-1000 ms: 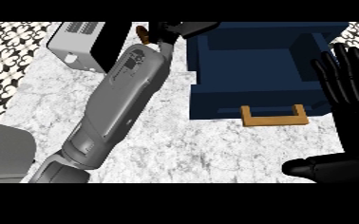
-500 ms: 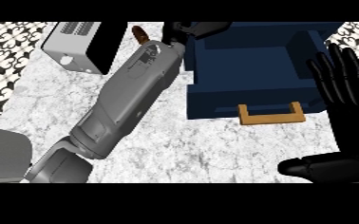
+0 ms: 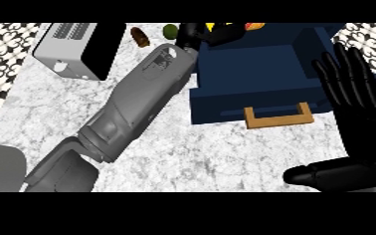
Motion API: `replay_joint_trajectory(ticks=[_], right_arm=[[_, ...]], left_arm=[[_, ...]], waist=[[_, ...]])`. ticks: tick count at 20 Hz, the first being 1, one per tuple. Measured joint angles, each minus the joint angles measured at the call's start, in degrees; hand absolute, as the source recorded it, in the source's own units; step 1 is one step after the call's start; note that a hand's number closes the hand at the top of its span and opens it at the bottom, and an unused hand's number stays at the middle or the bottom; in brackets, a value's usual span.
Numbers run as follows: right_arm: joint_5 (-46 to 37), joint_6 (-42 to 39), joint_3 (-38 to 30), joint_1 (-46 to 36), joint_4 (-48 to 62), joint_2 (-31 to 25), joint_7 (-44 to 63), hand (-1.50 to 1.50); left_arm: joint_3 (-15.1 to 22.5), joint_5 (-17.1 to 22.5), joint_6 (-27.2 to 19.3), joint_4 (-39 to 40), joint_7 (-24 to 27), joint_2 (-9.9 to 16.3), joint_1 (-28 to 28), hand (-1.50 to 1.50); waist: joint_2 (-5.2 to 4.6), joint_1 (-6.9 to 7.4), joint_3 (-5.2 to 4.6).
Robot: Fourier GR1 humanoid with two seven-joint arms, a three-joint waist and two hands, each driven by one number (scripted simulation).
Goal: Pick up the cup, place it into the drawer and close the drawer
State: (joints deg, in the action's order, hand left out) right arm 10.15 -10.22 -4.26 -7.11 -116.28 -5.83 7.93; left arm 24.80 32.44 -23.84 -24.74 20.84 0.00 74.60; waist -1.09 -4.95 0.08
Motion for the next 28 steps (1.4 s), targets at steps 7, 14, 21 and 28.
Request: replay_joint_trajectory(ticks=[7,14,21,28], right_arm=[[1.0,-0.9,-0.1,-1.1,1.1,-0.2,-0.5,-1.5],[2.4,-1.0,-0.1,-1.8,1.6,0.6,-1.2,-1.5],[6.2,-2.5,-0.9,0.5,0.3,0.5,-0.2,-1.5],[8.9,-5.0,-2.8,1.5,-1.0,-2.1,0.8,1.5]], left_arm=[[6.5,0.8,-2.7,1.7,-1.6,0.7,1.8,-1.5],[8.1,4.9,-3.4,0.0,-0.2,0.7,2.2,-1.5],[6.7,10.4,-1.7,-2.5,5.1,0.2,0.8,-1.5],[3.3,12.7,0.9,-7.3,6.2,0.9,-2.5,-1.5]], waist=[[0.04,-0.99,-0.03],[-0.02,-1.39,-0.06],[0.15,0.02,-0.04],[0.98,3.57,-0.07]])
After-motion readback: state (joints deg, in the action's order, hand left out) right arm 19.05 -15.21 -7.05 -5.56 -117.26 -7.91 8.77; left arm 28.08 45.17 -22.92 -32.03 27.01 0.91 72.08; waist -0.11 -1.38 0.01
